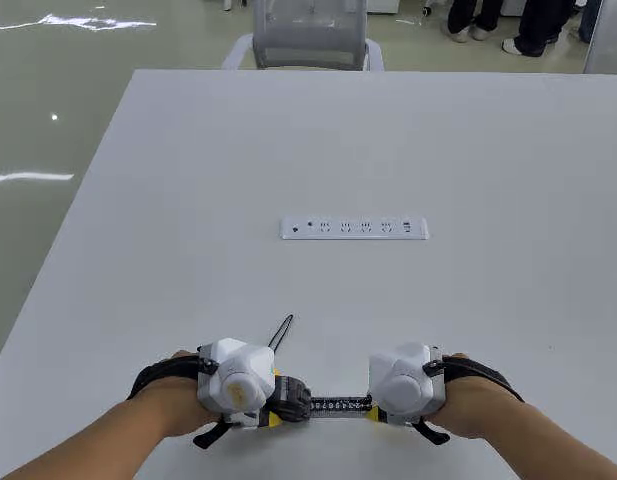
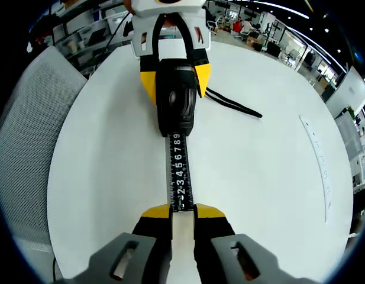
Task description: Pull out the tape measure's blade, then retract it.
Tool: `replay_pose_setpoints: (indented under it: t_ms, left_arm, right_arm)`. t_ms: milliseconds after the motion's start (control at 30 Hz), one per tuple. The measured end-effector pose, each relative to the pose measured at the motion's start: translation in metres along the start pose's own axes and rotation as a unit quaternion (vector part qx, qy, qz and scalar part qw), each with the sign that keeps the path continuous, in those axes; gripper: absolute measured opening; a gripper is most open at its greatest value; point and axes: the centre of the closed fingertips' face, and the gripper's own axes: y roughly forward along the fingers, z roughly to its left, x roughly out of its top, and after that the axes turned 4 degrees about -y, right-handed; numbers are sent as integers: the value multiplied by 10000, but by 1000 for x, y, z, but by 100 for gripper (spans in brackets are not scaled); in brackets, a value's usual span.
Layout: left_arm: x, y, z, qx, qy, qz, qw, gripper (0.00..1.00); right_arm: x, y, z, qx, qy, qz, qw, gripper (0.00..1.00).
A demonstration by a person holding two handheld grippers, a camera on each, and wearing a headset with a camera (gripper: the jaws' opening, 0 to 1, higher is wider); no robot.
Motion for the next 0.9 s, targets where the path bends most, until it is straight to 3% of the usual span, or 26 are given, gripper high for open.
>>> replay_pose_setpoints:
  t_ms: [900]
  left_arm:
    - [0,-1,0,6,-12,6,10000,32]
  right_arm:
    - [-13,-6,0,-11,74,59,10000,11]
